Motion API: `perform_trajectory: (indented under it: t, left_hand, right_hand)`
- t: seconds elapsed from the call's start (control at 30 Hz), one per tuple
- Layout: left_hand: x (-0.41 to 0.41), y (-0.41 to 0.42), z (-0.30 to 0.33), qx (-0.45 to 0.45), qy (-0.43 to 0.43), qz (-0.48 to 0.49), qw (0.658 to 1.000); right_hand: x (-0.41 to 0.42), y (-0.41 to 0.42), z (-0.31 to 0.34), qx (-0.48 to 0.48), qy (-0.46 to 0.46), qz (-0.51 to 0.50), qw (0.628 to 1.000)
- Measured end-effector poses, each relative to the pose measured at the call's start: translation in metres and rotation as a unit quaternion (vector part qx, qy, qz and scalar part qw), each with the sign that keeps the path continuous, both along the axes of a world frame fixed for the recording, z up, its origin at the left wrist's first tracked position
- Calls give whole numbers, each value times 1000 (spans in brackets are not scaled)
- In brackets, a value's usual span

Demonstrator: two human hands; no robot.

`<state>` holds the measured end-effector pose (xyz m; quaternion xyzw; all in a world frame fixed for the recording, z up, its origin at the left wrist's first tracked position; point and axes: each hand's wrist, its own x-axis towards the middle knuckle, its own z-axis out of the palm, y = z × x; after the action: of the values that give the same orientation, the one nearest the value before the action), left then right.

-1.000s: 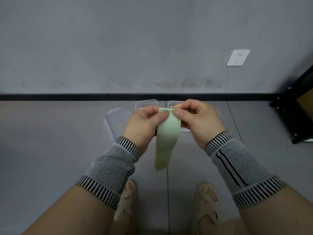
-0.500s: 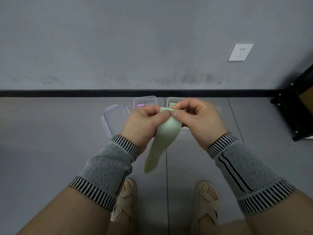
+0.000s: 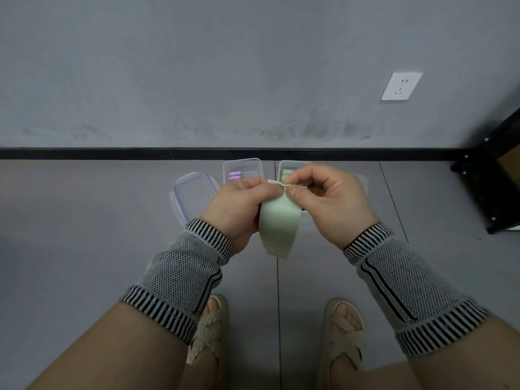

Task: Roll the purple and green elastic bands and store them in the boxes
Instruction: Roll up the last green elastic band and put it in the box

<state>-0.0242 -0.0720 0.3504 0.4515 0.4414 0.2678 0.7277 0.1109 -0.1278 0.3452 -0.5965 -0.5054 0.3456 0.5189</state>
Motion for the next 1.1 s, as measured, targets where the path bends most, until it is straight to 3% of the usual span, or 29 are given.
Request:
perform_trajectory:
  t: [0.27,0.47,0.67,0.9,1.1]
  left_hand:
    - [-5,1,0,-63,1,15,998]
    - [-7,3,-2,-68,8,-1,998]
    - [-10,3,-4,-45,-27,-21,998]
    - [-4,0,-2,69,22,6,997]
    - [0,-3,-4,117,46,9,992]
  right_hand:
    - [-1,1,0,49,-206,13,977]
    - [-2,1,-3,93,-256,32,962]
    - [3,1,-4,72,-193,18,978]
    - [1,-1,4,-6,57,-14,998]
    - [2,1,-1,-37,-16,-20,999]
